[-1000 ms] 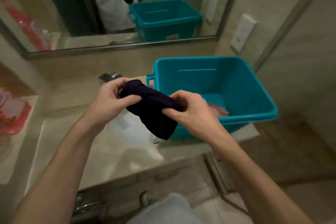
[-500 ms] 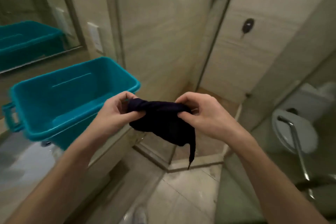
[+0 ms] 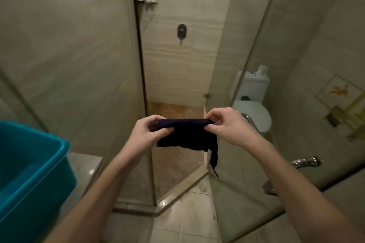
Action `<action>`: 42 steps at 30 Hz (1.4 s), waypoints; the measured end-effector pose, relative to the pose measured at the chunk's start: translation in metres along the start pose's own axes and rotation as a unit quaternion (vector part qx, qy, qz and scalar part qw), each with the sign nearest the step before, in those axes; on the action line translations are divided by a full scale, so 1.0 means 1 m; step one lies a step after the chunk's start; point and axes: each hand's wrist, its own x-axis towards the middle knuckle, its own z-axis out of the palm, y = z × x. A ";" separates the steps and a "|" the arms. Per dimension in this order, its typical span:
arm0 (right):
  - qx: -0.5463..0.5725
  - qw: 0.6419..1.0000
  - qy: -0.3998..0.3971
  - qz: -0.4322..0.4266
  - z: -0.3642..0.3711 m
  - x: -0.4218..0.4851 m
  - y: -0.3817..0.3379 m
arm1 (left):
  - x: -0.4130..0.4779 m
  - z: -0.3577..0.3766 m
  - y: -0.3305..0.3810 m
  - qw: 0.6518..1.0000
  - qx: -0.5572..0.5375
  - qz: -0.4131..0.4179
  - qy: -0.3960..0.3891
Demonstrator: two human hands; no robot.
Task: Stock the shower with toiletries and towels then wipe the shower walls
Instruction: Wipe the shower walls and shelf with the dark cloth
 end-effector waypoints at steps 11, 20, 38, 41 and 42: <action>0.121 0.987 -0.012 0.105 -0.011 0.131 0.070 | 0.129 0.048 -0.042 0.991 -0.074 -0.115 0.004; 0.182 0.979 -0.038 0.088 -0.035 0.311 0.146 | 0.295 0.096 -0.084 0.989 -0.013 -0.127 0.076; 0.225 0.956 -0.184 -0.041 -0.055 0.602 0.063 | 0.539 -0.006 -0.094 0.974 -0.018 -0.049 0.220; 0.204 0.949 -0.232 -0.066 -0.054 0.657 0.047 | 0.579 -0.012 -0.114 0.957 -0.189 -0.087 0.202; 0.202 0.946 -0.245 -0.071 -0.051 0.677 0.043 | 0.594 -0.016 -0.121 0.950 -0.236 -0.110 0.175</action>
